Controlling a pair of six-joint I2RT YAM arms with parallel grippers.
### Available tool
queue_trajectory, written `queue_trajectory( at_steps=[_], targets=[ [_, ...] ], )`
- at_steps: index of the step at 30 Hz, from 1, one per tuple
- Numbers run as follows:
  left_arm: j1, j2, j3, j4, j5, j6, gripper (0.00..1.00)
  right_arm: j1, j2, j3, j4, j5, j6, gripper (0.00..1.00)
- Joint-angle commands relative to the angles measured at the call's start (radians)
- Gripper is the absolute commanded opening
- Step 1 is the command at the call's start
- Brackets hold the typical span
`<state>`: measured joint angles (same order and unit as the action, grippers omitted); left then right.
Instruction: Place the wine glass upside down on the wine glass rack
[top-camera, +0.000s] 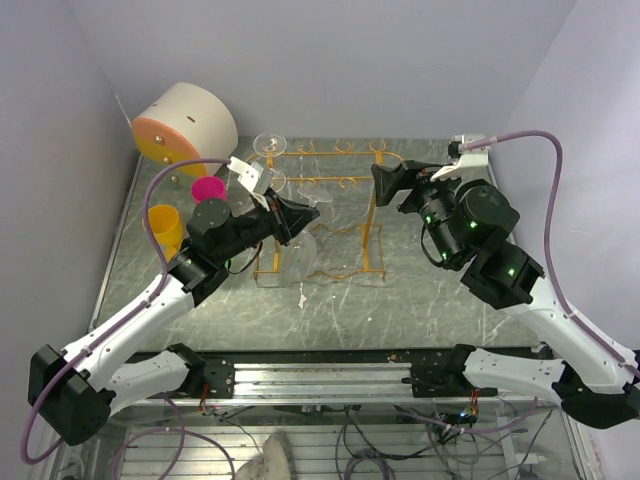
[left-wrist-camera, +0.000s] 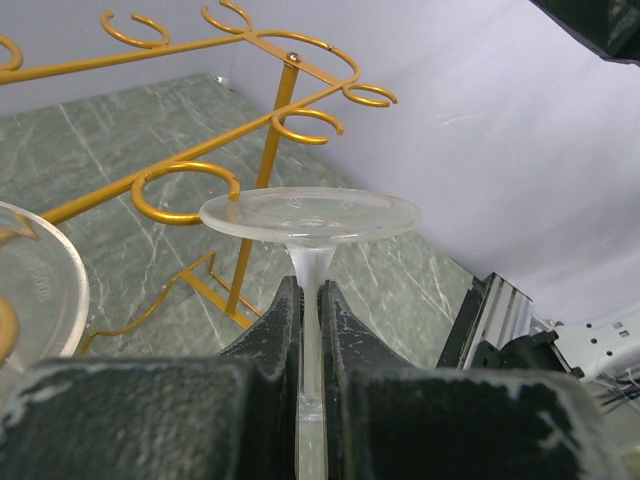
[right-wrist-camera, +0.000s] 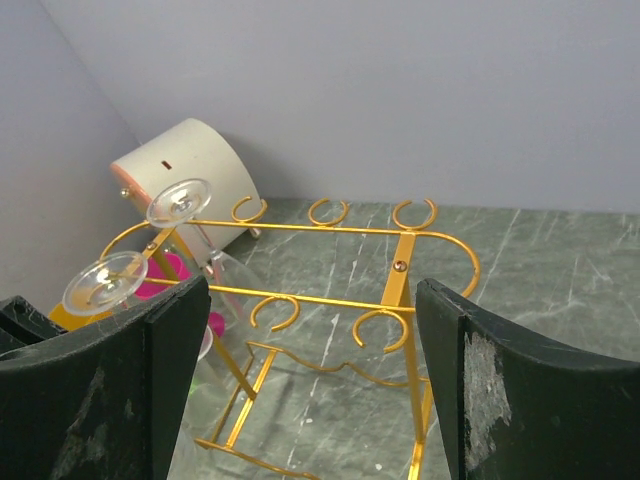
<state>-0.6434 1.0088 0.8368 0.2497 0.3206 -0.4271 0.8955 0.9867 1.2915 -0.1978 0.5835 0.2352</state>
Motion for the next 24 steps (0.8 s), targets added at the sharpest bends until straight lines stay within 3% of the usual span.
queue_trajectory(
  at_steps=[1,17,24],
  targets=[
    [0.013,0.005,0.032,0.150,-0.058,-0.007,0.07,-0.005,0.005,0.036,-0.011,-0.004,-0.074,0.84],
    [0.055,-0.055,0.064,0.084,-0.033,-0.053,0.07,-0.007,0.028,0.013,0.019,-0.047,-0.080,0.84],
    [0.070,-0.086,0.027,0.081,-0.032,-0.066,0.07,-0.011,0.064,0.025,-0.004,0.016,-0.068,0.84]
  ],
)
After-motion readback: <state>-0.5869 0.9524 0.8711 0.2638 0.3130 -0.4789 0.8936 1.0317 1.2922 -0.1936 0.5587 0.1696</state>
